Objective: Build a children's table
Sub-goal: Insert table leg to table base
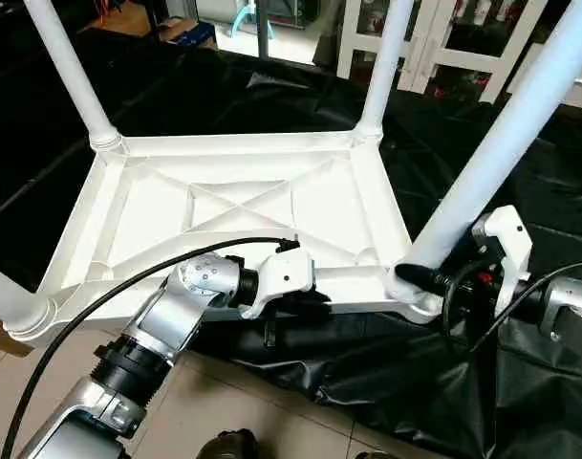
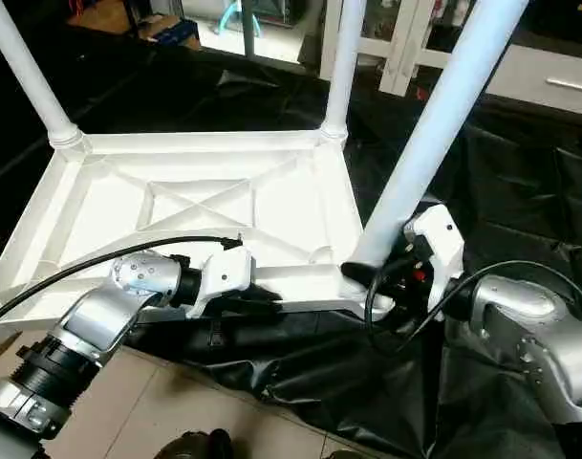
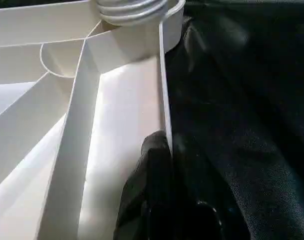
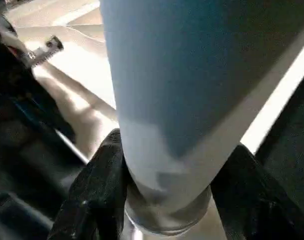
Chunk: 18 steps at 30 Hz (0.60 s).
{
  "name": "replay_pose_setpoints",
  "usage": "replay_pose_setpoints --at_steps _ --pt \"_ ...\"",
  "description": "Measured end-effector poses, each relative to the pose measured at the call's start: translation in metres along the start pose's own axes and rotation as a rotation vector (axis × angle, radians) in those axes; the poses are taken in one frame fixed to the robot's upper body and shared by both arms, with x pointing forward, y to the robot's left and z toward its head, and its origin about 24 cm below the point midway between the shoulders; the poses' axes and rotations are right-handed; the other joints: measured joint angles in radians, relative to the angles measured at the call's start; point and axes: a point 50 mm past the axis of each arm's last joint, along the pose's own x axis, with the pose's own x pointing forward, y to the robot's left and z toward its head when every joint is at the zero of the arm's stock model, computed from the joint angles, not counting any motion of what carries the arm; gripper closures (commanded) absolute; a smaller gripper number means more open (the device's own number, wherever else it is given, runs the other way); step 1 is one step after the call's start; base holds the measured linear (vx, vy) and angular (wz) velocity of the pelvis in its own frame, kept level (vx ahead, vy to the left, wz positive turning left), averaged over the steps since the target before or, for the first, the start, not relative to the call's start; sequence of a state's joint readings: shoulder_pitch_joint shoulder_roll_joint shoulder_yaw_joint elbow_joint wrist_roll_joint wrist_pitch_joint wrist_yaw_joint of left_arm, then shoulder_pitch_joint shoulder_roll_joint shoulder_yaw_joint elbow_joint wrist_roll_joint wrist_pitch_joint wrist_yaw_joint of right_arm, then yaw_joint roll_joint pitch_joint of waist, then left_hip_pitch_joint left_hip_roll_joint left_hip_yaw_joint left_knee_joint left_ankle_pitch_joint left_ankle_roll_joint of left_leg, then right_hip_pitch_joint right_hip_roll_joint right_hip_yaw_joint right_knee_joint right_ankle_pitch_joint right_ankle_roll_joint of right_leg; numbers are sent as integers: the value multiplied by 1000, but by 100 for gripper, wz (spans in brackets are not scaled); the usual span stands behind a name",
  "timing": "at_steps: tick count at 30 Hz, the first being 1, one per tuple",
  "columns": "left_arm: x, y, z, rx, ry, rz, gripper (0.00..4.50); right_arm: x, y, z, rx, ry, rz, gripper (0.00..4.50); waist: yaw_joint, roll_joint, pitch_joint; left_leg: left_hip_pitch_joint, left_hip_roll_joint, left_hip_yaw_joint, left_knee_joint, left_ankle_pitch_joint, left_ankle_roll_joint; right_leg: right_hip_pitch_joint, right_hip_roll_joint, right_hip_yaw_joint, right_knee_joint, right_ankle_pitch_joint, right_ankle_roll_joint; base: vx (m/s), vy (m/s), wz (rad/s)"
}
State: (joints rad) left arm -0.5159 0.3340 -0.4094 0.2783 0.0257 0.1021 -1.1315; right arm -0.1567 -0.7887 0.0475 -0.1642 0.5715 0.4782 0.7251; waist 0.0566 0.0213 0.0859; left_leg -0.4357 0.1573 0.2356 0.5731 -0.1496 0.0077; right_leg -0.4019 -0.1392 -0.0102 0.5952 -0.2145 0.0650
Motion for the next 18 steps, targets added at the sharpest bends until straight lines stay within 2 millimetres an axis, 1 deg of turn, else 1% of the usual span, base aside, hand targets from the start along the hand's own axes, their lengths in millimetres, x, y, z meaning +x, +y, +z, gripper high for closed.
replay_pose_setpoints --at_steps 4,10,18 --pt "0 0 0 0 1 1 450 -5 -3 -2 -64 31 17 259 -3 0 0 0 0 0 3 0 4 2 0 0 0 0 0 0 0 0" --pt "0 0 -1 2 6 4 450 -12 -3 -2 -174 74 74 259 -5 -1 -1 0 2 -1 8 0 8 4 0 -1 1 0 -1 0 0 0" --pt "1 0 -2 -4 9 4 450 -13 -2 -2 -235 89 105 259 -15 -2 -1 0 2 -2 14 -2 11 8 0 -1 1 2 -4 0 0 0"
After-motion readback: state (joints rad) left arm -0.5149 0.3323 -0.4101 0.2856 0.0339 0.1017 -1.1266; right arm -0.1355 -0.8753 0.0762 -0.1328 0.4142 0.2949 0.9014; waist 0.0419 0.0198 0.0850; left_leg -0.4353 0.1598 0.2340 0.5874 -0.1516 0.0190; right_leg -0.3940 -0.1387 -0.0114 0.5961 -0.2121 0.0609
